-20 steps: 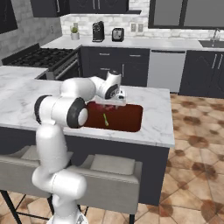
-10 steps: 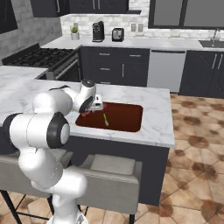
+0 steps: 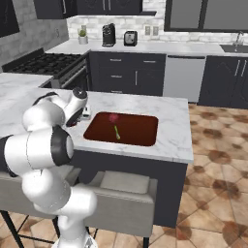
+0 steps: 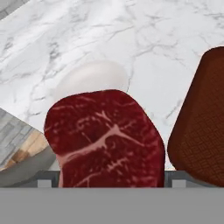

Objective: Create a steak meal by picking up the steak and asparagus from the tray and placing them on the plate. Leave the pomegranate on the tray.

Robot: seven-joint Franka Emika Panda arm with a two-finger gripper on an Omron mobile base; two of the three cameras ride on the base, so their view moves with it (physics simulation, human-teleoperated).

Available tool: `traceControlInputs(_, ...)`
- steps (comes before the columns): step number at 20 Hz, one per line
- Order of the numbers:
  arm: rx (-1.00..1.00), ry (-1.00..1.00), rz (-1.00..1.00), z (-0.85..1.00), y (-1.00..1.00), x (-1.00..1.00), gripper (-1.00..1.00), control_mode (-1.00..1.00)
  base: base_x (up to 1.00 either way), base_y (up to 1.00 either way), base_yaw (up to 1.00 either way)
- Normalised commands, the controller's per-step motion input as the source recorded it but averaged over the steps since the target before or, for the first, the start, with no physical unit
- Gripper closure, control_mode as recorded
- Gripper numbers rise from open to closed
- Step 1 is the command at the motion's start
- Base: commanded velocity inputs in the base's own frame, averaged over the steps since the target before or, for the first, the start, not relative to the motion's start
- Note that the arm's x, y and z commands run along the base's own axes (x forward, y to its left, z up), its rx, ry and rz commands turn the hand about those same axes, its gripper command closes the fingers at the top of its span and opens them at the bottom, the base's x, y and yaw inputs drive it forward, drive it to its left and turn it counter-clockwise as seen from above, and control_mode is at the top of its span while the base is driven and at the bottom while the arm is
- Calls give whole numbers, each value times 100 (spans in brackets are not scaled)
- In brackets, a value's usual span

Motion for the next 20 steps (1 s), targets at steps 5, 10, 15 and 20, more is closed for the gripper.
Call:
traceControlInputs(5,3,9,3,-3,100,7,100,-100,0,0,0)
traceControlInputs(10,-1,14,2,-18,95,25,100,-100,0,0,0)
traceControlInputs(15,-3,11,0,-4,70,50,100,-100,0,0,0)
traceControlInputs(20,0,2,0,-25,32,44,100,-100,0,0,0)
